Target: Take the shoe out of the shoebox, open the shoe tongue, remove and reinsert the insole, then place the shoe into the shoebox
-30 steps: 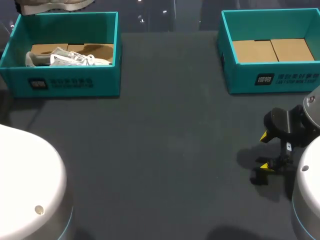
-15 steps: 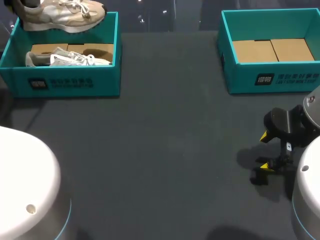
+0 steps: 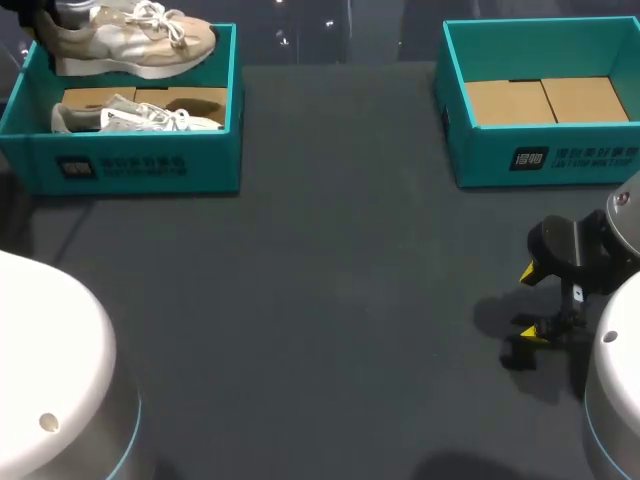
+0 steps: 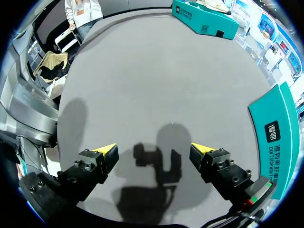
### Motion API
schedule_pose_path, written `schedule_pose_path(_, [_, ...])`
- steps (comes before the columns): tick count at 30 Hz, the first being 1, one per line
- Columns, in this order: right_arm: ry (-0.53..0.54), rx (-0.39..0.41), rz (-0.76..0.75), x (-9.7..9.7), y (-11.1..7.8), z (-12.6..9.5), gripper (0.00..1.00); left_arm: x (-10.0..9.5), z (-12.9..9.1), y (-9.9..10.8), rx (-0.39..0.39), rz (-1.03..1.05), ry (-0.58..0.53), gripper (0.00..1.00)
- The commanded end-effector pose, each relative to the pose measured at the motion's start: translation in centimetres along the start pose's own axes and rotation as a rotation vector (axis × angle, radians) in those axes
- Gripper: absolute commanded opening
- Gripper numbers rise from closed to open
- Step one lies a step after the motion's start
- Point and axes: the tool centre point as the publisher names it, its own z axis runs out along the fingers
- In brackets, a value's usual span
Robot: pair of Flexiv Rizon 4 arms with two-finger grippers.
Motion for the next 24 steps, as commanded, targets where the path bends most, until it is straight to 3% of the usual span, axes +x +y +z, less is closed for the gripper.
schedule_pose_path(1, [-0.003, 0.000, 0.000, 0.2, -0.1, -0.1, 1.00, 0.2, 2.1, 1.8, 0.035, 0.002, -0.006, 0.00])
schedule_pose_path(16, [-0.003, 0.000, 0.000, 0.2, -0.1, -0.1, 1.00, -0.8, 5.2, 2.3, 0.032, 0.033, 0.033, 0.00])
schedule_pose_path(24, [-0.003, 0.000, 0.000, 0.2, -0.1, -0.1, 1.00, -1.5, 6.6, 3.6, 0.016, 0.009, 0.051, 0.00])
